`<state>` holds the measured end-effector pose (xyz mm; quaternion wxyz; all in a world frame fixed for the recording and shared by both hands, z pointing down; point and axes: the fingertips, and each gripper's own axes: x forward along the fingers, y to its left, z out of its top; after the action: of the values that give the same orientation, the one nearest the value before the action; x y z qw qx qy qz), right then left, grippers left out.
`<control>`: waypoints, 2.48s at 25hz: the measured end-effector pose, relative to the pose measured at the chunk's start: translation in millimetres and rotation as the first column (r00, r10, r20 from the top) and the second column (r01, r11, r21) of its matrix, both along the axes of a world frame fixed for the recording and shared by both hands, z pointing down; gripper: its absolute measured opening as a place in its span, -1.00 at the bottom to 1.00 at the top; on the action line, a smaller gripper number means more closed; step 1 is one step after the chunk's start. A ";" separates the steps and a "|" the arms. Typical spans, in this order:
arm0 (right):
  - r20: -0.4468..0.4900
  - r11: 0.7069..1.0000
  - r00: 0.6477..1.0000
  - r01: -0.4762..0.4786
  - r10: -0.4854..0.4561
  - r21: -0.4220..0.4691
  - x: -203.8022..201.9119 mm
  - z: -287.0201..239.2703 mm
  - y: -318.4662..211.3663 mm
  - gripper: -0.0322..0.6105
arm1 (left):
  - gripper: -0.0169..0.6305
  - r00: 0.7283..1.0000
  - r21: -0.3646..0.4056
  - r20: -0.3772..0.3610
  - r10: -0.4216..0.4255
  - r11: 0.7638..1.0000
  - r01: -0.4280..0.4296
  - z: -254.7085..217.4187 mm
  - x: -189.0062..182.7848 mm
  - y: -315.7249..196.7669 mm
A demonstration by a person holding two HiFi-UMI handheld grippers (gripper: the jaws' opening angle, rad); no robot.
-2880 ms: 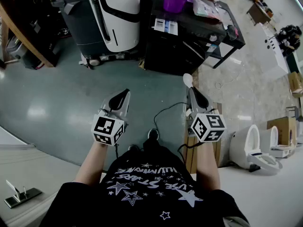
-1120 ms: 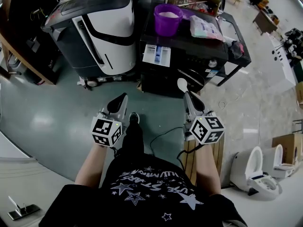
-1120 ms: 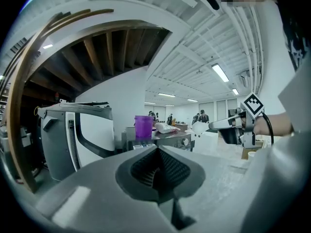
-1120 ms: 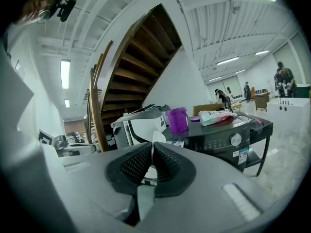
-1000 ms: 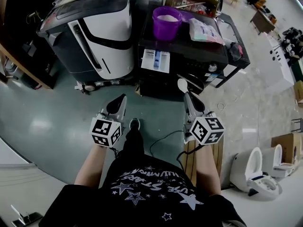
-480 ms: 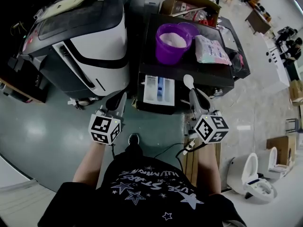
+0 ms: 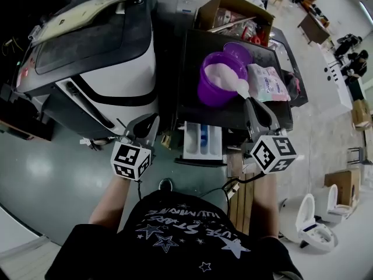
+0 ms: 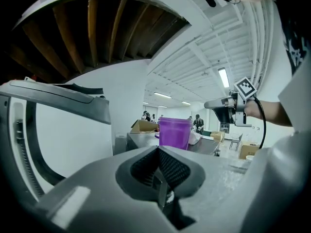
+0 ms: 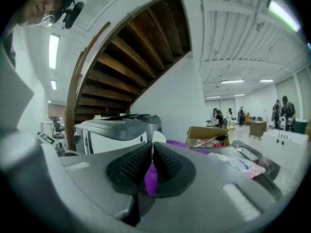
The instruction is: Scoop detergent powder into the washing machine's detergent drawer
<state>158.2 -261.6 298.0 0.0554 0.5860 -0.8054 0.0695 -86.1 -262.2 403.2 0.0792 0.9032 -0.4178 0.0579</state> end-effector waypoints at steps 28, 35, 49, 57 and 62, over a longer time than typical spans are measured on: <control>-0.620 0.683 0.290 0.248 -0.729 -0.687 -14.3 82.4 -156.5 -0.79 | -0.95 0.994 -0.008 0.037 -0.104 0.995 0.104 -4.3 26.3 -27.9; -0.524 0.586 0.276 0.247 -0.806 -0.772 -16.4 91.8 -147.8 -0.79 | -0.95 0.991 -0.006 0.042 -0.127 0.992 0.128 -3.3 31.4 -21.6; -0.229 0.410 0.490 0.301 -0.841 -0.861 -22.5 99.6 -133.5 -0.79 | -0.95 0.985 0.006 0.046 -0.169 0.986 0.169 -4.3 28.1 -3.4; -0.100 0.363 0.577 0.362 -0.811 -0.859 -29.3 93.6 -126.5 -0.79 | -0.95 0.981 0.003 0.053 -0.186 0.983 0.186 -2.5 22.1 8.5; -0.047 0.346 0.627 0.364 -0.777 -0.865 -29.9 91.5 -128.2 -0.79 | -0.95 0.983 0.007 0.054 -0.177 0.984 0.177 -3.1 23.1 12.1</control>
<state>128.3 -389.8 389.6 0.5161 0.1604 -0.8024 0.2533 -63.0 -250.1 400.1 0.0716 0.8608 -0.4983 0.0748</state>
